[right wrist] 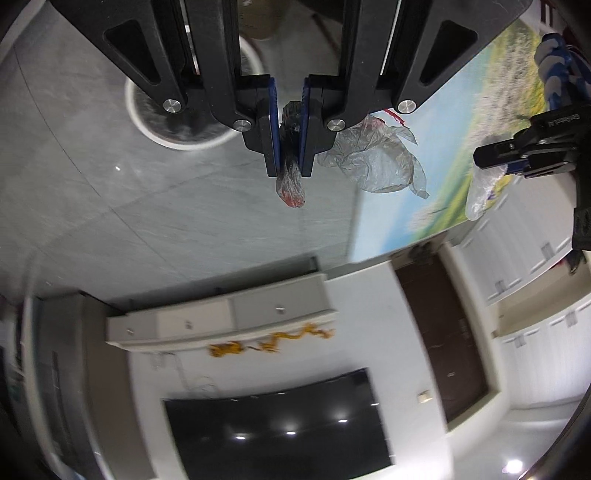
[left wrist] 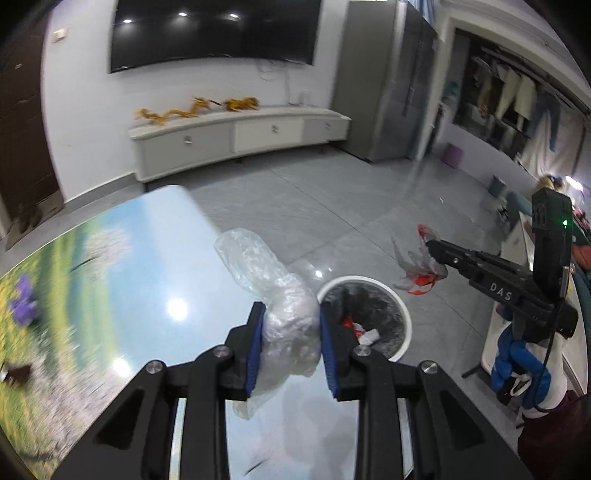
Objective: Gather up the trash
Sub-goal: 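Carry both items to the bin and open both tools to drop them, then move both tools back over the brown wrapper and purple bag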
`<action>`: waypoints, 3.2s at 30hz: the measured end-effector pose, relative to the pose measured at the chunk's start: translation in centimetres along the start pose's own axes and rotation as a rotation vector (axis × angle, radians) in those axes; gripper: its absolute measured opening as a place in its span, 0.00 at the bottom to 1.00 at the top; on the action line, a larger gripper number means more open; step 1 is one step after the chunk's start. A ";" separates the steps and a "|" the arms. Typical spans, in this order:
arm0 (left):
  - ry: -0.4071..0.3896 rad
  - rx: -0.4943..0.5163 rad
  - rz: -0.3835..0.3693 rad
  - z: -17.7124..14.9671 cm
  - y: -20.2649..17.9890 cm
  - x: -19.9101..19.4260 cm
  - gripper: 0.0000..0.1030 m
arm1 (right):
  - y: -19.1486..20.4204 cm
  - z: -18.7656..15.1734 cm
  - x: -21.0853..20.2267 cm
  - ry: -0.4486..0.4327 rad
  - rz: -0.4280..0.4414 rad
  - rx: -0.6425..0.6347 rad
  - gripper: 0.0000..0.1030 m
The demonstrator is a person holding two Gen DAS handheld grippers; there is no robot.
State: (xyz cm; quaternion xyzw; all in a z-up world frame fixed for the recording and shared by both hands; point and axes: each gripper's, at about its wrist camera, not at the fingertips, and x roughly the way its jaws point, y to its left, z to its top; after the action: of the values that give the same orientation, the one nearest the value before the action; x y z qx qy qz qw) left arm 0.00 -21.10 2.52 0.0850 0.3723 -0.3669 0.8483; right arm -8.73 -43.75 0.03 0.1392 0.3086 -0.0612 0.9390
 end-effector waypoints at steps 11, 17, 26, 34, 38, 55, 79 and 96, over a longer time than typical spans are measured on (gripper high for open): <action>0.155 0.053 -0.123 4.0 -7.6 12.5 0.28 | -9.8 -2.3 6.2 0.122 -0.159 0.125 0.11; 0.220 0.060 -0.167 5.0 -10.3 17.6 0.30 | -13.4 -4.4 9.0 0.192 -0.170 0.192 0.18; 0.254 0.059 -0.180 5.5 -12.7 21.1 0.47 | -15.7 -6.4 10.0 0.232 -0.188 0.247 0.40; 0.185 0.053 -0.125 5.2 -12.8 18.3 0.52 | -15.6 -5.8 8.3 0.198 -0.207 0.246 0.46; 0.139 0.061 -0.084 4.9 -12.8 15.9 0.52 | -14.0 -5.0 6.7 0.164 -0.196 0.213 0.49; -0.026 0.067 0.125 1.4 -10.1 4.1 0.66 | -3.9 -2.1 0.0 0.020 -0.126 0.055 0.55; -0.195 -0.055 0.331 -3.0 -1.7 -7.2 0.71 | 7.5 -1.1 -4.0 -0.042 -0.074 -0.105 0.78; -0.254 -0.169 0.417 -7.5 4.9 -12.3 0.80 | 15.0 -1.8 -4.5 -0.014 -0.070 -0.204 0.90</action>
State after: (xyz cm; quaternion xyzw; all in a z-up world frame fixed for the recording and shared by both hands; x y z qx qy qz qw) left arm -6.46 -7.55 5.14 0.0423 0.2664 -0.1593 0.9497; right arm -10.33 -28.75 4.66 0.0318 0.3113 -0.0631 0.9477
